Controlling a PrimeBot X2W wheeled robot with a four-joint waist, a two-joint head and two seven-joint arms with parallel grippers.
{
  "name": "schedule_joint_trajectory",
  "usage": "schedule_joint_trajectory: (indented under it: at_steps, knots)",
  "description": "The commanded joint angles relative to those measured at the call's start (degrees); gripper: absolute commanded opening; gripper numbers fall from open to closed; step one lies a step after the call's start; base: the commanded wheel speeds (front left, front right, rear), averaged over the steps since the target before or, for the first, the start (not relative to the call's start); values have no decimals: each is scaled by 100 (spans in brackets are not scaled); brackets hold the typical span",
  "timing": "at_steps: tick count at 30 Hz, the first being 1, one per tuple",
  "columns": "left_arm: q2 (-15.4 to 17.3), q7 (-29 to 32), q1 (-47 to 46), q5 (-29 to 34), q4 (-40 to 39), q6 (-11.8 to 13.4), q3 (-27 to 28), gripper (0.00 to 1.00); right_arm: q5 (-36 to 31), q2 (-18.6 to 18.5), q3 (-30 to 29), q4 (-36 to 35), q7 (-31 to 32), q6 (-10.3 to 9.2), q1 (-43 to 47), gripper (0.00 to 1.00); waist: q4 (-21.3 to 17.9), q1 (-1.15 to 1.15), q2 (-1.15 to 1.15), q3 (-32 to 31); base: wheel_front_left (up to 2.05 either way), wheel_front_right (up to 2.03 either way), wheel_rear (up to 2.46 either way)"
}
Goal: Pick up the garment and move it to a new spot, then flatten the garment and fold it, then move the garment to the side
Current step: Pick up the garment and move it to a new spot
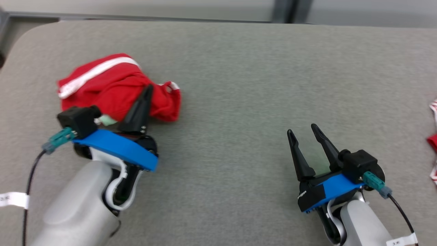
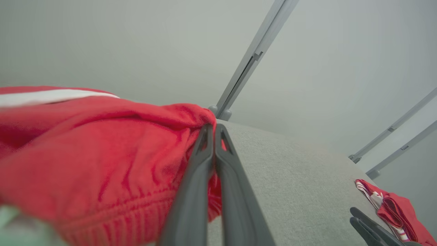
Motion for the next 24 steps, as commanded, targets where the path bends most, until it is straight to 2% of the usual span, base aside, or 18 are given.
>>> schedule_joint_trajectory:
  at_steps: [1,12,16,19,21,22,23,24]
  knots:
    - [-56,-21,94,82,-85,9,-51,0,49,-25,-11,-31,-1,-2,97,100,-222,0,0,-139,0,0,0]
    - [-618,-18,298,392,-417,9,-823,0,252,-20,78,-232,-1,-1,365,100,-1370,0,0,-263,0,0,0]
    - [-776,-19,334,424,-423,9,-1088,0,256,-19,60,-276,-1,-1,469,100,-1574,0,0,-326,0,0,0]
    - [-866,-19,460,393,-328,9,-1057,0,285,-19,71,-283,-1,-1,491,100,-1656,0,0,-368,0,0,0]
    - [-892,-19,517,510,-183,9,-843,0,299,-19,59,-294,-1,-1,518,100,-1667,0,0,-387,0,0,0]
    - [-902,-18,569,595,-86,9,-753,16,301,-19,52,-299,-1,-1,529,100,-1664,0,0,-401,0,0,0]
    - [-916,-19,600,712,-19,9,-626,90,295,-19,42,-303,-1,-1,545,100,-1653,0,0,-417,0,0,0]
    - [-930,-19,644,822,51,9,-461,100,285,-19,27,-297,-1,-1,553,100,-1635,0,0,-435,0,0,0]
